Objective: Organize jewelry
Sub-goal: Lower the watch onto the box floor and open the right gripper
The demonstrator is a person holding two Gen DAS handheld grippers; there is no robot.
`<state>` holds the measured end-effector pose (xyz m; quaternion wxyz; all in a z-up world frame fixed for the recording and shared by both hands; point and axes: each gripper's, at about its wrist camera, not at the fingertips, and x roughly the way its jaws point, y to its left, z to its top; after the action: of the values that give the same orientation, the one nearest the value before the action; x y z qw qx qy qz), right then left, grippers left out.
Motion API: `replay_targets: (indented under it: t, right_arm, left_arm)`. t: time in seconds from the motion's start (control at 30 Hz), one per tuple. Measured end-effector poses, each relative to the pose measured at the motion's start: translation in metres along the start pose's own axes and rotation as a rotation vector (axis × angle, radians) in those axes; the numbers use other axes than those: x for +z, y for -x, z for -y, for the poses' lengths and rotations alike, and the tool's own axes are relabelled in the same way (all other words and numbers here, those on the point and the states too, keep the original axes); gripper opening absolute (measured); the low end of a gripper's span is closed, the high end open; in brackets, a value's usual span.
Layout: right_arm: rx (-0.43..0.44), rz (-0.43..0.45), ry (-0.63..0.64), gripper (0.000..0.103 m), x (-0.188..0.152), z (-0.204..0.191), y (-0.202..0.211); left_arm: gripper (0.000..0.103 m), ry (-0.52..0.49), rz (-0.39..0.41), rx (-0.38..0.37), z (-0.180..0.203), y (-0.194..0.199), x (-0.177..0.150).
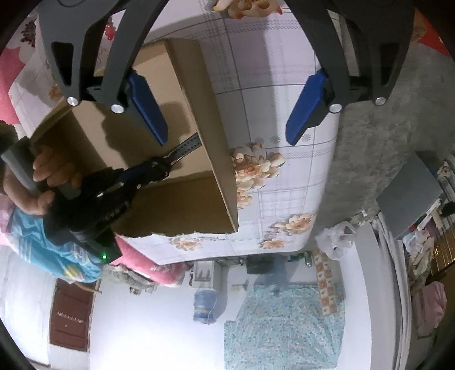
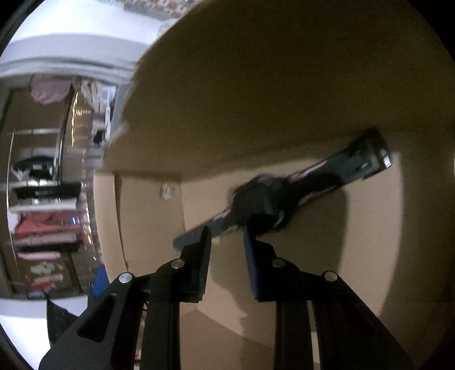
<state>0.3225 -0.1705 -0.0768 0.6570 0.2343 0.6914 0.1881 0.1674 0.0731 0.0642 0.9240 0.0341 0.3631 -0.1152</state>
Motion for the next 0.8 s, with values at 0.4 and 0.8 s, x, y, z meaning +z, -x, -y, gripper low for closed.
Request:
replay_targets:
  t: [0.4,0.8]
  right_arm:
    - [-0.718,-0.019,0.99,0.06,-0.038,-0.116,-0.047]
    - [-0.817,-0.032,0.916,0.051,-0.012,-0.098,-0.067]
  left_arm:
    - [0.083,0.026,0.02,-0.008,-0.008,0.0,-0.015]
    - [0.084,0.059,0.032,-0.048,-0.017,-0.003,-0.022]
